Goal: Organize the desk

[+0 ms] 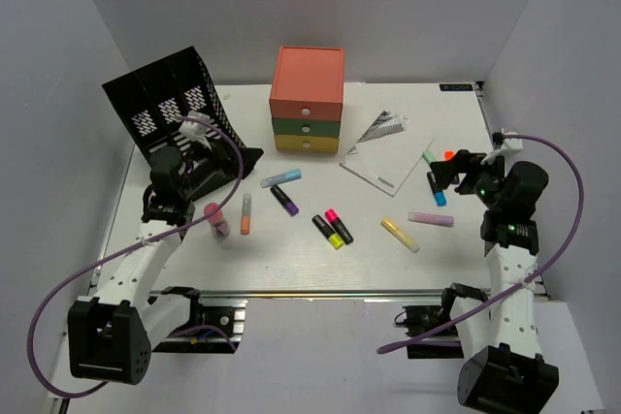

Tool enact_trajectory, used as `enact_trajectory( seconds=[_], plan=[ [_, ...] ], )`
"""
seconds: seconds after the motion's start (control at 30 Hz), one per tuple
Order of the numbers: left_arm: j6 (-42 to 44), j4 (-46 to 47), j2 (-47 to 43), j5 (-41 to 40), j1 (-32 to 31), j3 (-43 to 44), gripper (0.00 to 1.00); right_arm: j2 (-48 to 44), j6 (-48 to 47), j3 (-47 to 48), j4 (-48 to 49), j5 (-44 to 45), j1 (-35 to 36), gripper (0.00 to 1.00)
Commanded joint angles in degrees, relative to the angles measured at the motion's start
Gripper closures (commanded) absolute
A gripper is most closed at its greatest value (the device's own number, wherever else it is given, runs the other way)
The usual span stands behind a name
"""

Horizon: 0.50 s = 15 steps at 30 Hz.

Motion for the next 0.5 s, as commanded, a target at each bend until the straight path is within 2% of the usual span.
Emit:
enact_trajectory(
  seconds=[0.0, 0.07, 0.13, 0.17, 0.3, 0.33, 0.43, 0.47],
  plan=[
    [-0.72, 0.97, 0.06, 0.36, 0.26, 0.22, 0.02, -0.50, -7.60, -0.07, 0.96, -6.90, -0.14, 0.11],
    [-0.81, 1.05, 0.32, 0.44, 0.26, 0.22, 0.02, -1.20, -19.07, -2.27, 0.70, -10.96, -0.13, 0.11],
    [-1.34, 1.49, 0.76, 0.70, -0.26, 0.31, 0.04, -1.47, -24.66, -3.85, 0.17, -12.73, -0.14, 0.11],
    [-1.42, 1.67, 1.02, 0.97, -0.27, 0.31, 0.12, -0.77, -24.85, -3.42, -0.88, -10.21, -0.22, 0.11],
    [-1.16, -0.69, 4.44, 2.02, -2.37, 3.38, 0.37, 2.65, -26.43, 0.00, -4.48, -7.03, -0.05, 0.11],
    [-0.64, -2.44, 7.32, 2.98, -3.59, 4.96, 0.53, 4.92, -27.66, 1.57, -7.36, -6.93, -0.05, 0.11],
    [1.03, -8.78, 12.95, 1.85, -5.62, 11.90, 0.73, 8.63, -32.39, 3.17, -13.00, -11.91, 0.30, 0.11],
    [0.95, -10.53, 14.02, 0.63, -6.76, 14.61, 0.73, 9.25, -34.59, 4.91, -15.63, -14.55, 0.48, 0.11]
  ],
)
